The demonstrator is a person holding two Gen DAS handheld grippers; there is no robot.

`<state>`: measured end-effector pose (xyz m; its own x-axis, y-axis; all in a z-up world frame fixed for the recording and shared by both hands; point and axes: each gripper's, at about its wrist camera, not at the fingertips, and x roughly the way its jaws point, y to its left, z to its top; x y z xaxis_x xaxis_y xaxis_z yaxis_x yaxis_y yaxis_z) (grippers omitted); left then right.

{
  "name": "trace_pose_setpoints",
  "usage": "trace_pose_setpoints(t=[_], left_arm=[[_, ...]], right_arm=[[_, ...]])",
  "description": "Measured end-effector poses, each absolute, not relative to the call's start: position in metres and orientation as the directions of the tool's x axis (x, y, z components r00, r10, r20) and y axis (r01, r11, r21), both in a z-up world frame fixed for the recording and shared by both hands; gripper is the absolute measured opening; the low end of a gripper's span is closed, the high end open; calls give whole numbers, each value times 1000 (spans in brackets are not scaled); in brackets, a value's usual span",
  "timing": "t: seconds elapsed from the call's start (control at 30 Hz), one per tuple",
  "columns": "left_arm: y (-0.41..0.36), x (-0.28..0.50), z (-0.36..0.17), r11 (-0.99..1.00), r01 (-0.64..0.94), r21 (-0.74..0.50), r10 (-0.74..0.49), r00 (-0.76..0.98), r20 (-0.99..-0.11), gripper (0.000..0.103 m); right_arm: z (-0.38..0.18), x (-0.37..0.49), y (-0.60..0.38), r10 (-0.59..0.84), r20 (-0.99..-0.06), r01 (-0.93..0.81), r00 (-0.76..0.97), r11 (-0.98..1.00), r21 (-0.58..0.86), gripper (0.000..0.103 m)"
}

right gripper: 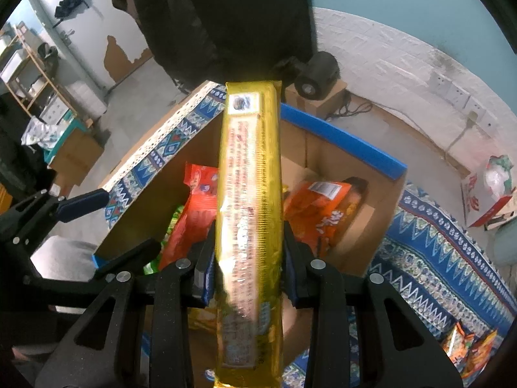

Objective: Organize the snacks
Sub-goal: 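Open the left tool to drop the red bag while the right tool drops the yellow pack into the box, then move both tools back over the remaining snack pile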

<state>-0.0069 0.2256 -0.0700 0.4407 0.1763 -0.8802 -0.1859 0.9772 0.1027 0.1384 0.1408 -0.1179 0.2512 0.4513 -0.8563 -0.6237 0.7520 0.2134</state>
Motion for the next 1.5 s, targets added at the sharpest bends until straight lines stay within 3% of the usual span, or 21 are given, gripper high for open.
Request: trace_pose_setpoints(t=[0.2,0.27,0.33,0.53,0.77,1.5], left_arm=[[220,-6,-68,980,-171,106,173,442,-880,75],[217,-6,-66,980,-166,106,171,451,-876,75],[214,-5,-65,982,-159,104,166,454,-875,75],[197,-3,-61,986,-125,114,159,463,-872,75],[173,-3,-53,989,-80,122,145,482,-864,80],[43,11,-57,976,164,143,52,462,-885,80]], right_arm=[[-108,137,136,463,-842,-617,276,757,214,42],[-105,137,131,459,-842,-612,284,762,209,55],[-104,136,124,450,-844,-608,291,768,200,61],[-96,127,101,406,-850,-607,336,783,134,68],[-84,120,68,374,-847,-585,377,805,95,71],[-88,105,-59,213,-868,-456,448,890,-17,72]])
